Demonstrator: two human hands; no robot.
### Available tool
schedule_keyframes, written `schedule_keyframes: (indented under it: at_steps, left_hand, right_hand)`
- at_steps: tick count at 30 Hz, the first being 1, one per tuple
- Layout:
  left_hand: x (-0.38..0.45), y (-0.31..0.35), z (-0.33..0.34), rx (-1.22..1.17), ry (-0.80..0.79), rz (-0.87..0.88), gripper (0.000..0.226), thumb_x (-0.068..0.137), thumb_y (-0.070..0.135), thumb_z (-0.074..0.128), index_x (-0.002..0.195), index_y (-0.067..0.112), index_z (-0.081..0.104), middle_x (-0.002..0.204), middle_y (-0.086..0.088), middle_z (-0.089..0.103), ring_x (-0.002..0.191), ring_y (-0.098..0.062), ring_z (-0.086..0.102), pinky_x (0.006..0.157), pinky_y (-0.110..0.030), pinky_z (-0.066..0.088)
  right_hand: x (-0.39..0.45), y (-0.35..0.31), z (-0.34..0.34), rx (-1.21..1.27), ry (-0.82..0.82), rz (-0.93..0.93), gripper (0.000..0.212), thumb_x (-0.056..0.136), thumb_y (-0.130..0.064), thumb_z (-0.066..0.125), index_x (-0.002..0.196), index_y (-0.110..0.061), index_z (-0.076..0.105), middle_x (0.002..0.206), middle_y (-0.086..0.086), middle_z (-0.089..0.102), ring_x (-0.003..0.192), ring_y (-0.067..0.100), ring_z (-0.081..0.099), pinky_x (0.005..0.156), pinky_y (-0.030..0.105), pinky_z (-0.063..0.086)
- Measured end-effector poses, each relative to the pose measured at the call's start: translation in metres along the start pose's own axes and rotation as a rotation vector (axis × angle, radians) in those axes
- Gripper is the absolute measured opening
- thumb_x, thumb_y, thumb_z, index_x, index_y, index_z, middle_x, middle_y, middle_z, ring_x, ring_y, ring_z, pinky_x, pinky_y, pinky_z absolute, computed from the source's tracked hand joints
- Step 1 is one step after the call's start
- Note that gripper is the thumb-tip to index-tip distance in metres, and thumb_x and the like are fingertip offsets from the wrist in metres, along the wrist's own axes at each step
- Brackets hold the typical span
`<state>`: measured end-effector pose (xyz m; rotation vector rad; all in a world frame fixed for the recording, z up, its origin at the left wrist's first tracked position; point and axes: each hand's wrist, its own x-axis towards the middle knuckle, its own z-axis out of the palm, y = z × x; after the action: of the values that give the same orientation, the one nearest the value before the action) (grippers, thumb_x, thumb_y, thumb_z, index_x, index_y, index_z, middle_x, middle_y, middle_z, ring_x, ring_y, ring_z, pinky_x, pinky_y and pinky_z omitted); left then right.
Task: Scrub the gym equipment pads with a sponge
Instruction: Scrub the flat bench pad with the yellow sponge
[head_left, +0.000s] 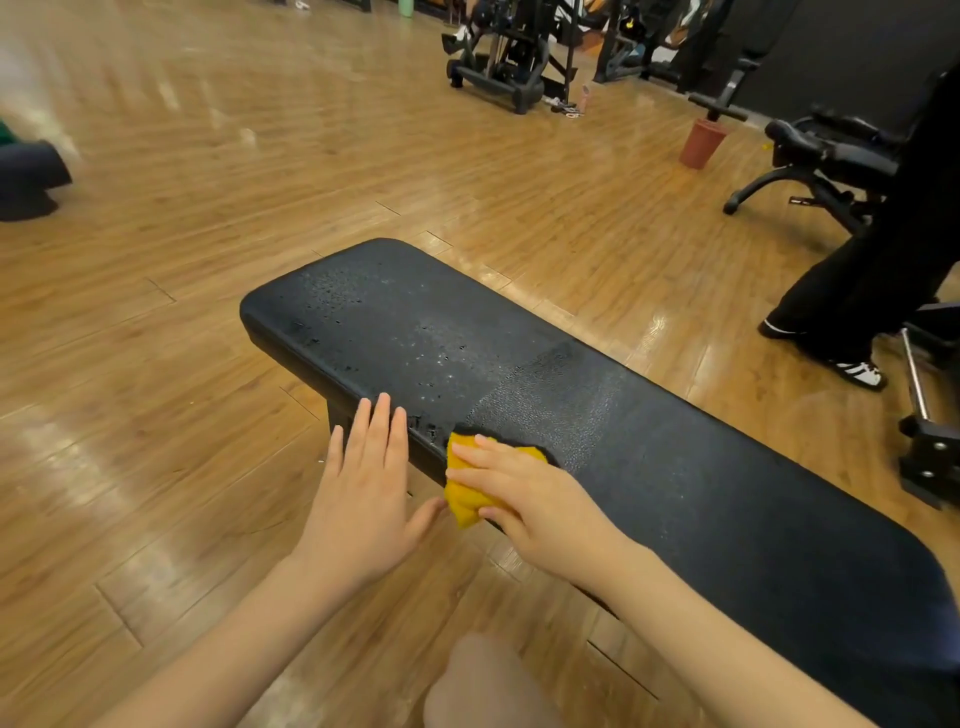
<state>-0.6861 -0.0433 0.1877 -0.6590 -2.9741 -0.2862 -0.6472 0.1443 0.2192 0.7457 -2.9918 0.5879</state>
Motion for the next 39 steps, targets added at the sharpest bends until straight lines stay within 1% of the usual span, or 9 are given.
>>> schedule_keyframes:
  at_steps: [3,7,9,15,24,29,31,33,39]
  left_hand:
    - [-0.003,-0.002,-0.004,0.011,-0.066,-0.032,0.093,0.09,0.067,0.031,0.134,0.013,-0.031,0.15,-0.009,-0.031,0.139,-0.021,-0.027,0.115,-0.041,-0.007]
    - [-0.004,-0.005,-0.009,0.025,-0.107,-0.041,0.091,0.091,0.067,0.027,0.134,0.014,-0.033,0.142,-0.005,-0.037,0.14,-0.021,-0.028,0.116,-0.042,-0.008]
    - [-0.004,-0.006,-0.007,0.04,-0.122,-0.033,0.093,0.091,0.066,0.027,0.14,0.011,-0.03,0.144,-0.006,-0.037,0.134,-0.018,-0.033,0.115,-0.042,-0.008]
    - [0.004,-0.02,-0.005,0.008,-0.098,-0.061,0.096,0.09,0.068,0.03,0.14,0.012,-0.028,0.153,-0.009,-0.03,0.135,-0.02,-0.032,0.114,-0.042,-0.01]
    - [0.007,-0.022,-0.002,-0.019,-0.109,-0.021,0.102,0.076,0.083,0.015,0.136,0.013,-0.031,0.146,-0.008,-0.037,0.139,-0.023,-0.03,0.113,-0.041,-0.012]
    - [0.007,-0.024,-0.002,-0.051,-0.093,-0.01,0.106,0.06,0.083,0.001,0.136,0.015,-0.029,0.146,-0.006,-0.034,0.137,-0.021,-0.03,0.111,-0.04,-0.014]
    - [0.006,-0.024,-0.003,-0.058,-0.095,-0.011,0.106,0.068,0.086,0.012,0.136,0.016,-0.029,0.147,-0.006,-0.035,0.137,-0.02,-0.031,0.11,-0.04,-0.015]
    - [0.005,-0.025,-0.002,-0.056,-0.111,-0.006,0.105,0.077,0.083,0.026,0.136,0.015,-0.029,0.147,-0.007,-0.035,0.136,-0.02,-0.031,0.111,-0.04,-0.014]
    - [0.006,-0.028,-0.004,-0.008,-0.117,-0.002,0.104,0.063,0.083,0.0,0.135,0.015,-0.033,0.145,-0.006,-0.038,0.136,-0.02,-0.032,0.111,-0.04,-0.014]
  right_hand:
    - [0.005,0.004,-0.015,0.245,0.02,0.072,0.043,0.088,-0.015,0.046,0.13,-0.02,0.053,0.137,-0.018,0.04,0.128,-0.006,0.031,0.107,0.007,0.02]
    - [0.03,0.049,-0.043,0.312,0.261,0.281,0.042,0.09,-0.002,0.051,0.129,-0.016,0.053,0.128,0.002,0.057,0.117,0.014,0.051,0.106,0.029,0.034]
    - [0.049,0.083,-0.058,0.215,0.369,0.415,0.04,0.09,0.001,0.051,0.129,-0.008,0.053,0.13,0.01,0.055,0.119,0.017,0.048,0.102,0.022,0.03]
    - [0.079,0.128,-0.048,-0.08,0.323,0.722,0.032,0.094,-0.016,0.047,0.125,-0.015,0.054,0.124,0.012,0.058,0.115,0.032,0.051,0.087,0.034,0.038]
    - [0.071,0.04,-0.019,-0.094,0.12,0.361,0.042,0.097,-0.021,0.046,0.139,-0.021,0.041,0.149,-0.006,0.034,0.139,0.013,0.026,0.11,0.028,0.022]
    - [0.052,0.006,0.005,-0.031,0.096,0.069,0.04,0.087,-0.012,0.051,0.126,-0.015,0.057,0.137,0.002,0.051,0.131,0.02,0.043,0.108,0.021,0.024]
    - [0.046,0.005,0.01,-0.025,0.128,-0.005,0.04,0.082,-0.013,0.05,0.121,-0.013,0.061,0.132,0.004,0.056,0.125,0.022,0.049,0.105,0.023,0.029]
    - [0.044,0.006,0.009,-0.009,0.119,-0.024,0.04,0.082,-0.011,0.052,0.121,-0.014,0.061,0.133,0.002,0.055,0.127,0.021,0.047,0.105,0.028,0.034]
    - [0.046,0.014,-0.013,0.226,0.057,0.0,0.04,0.087,-0.008,0.047,0.127,-0.011,0.056,0.137,0.002,0.048,0.131,0.006,0.034,0.109,0.014,0.021]
